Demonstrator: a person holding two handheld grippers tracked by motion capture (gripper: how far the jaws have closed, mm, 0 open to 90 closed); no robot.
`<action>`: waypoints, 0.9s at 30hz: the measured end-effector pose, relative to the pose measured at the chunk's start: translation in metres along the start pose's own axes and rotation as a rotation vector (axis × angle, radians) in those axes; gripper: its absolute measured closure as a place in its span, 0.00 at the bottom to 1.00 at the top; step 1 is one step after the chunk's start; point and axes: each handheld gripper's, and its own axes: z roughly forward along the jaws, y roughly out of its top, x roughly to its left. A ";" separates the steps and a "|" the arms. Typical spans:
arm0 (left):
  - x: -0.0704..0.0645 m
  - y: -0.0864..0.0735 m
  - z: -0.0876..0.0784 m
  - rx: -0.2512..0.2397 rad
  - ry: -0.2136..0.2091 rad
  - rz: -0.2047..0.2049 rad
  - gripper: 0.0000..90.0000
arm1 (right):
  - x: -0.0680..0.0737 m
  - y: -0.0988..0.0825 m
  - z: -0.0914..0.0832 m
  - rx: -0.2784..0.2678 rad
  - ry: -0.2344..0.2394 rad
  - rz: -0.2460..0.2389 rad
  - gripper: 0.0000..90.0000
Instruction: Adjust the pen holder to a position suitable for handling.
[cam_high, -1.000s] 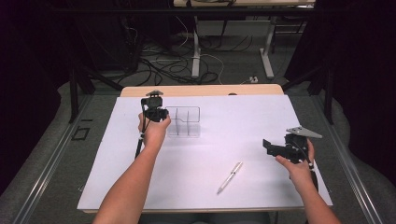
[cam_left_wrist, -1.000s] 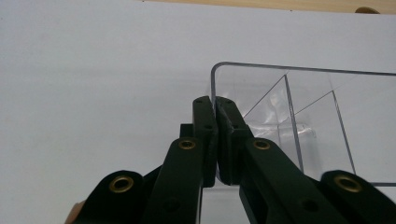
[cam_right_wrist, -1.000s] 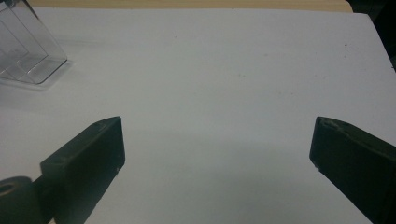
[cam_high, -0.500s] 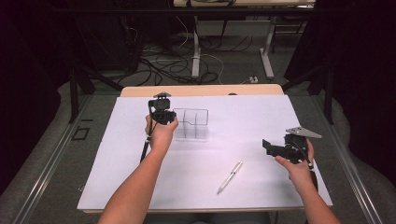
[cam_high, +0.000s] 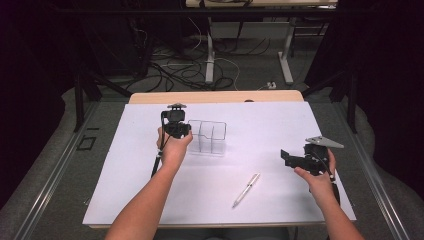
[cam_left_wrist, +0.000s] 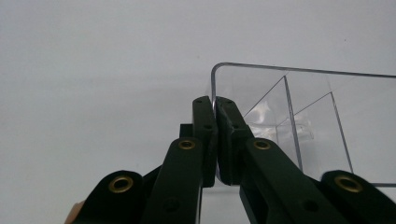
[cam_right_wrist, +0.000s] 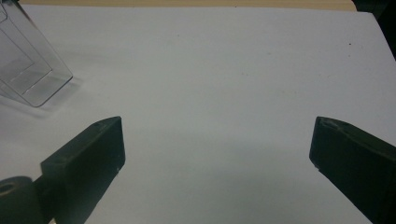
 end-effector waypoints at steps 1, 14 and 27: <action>-0.001 -0.001 0.000 0.000 -0.001 0.002 0.98 | 0.000 0.000 0.000 0.000 0.001 0.001 0.03; -0.008 -0.013 -0.002 0.002 -0.032 0.020 0.97 | 0.000 0.000 0.001 0.000 0.001 -0.003 0.03; -0.005 -0.023 -0.003 0.014 -0.073 0.018 0.97 | 0.000 -0.001 0.001 0.000 -0.001 -0.003 0.03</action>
